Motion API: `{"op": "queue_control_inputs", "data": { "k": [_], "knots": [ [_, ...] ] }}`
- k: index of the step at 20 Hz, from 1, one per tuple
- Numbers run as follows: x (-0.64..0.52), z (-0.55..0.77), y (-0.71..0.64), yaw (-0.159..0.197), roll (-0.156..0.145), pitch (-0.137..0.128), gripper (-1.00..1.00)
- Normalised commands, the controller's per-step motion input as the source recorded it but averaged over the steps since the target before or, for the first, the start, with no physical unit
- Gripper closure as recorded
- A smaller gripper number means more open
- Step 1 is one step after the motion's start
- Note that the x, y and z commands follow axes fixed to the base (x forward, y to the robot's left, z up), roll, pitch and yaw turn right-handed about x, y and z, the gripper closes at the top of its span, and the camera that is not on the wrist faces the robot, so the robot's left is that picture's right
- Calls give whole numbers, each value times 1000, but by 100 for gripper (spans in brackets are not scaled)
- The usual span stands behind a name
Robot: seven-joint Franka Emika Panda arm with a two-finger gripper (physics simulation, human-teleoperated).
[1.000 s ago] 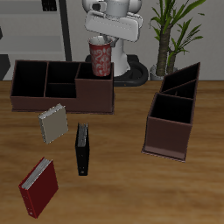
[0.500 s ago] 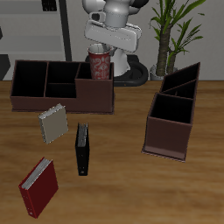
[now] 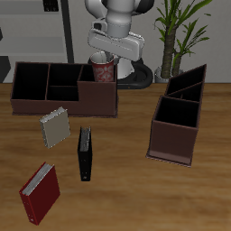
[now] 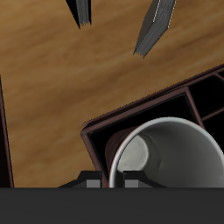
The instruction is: Place the red mug into the back desk caddy's right compartment and place the black book into the left desk caddy's right compartment
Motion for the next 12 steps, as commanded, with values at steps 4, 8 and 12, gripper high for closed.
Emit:
{"op": "queue_control_inputs", "data": {
  "k": [4, 8, 12],
  "knots": [
    [72, 19, -30, -57, 34, 54, -100],
    [65, 101, -33, -2, -1, -6, -100],
    [63, 290, -27, 34, -16, -36, -100]
  ]
}}
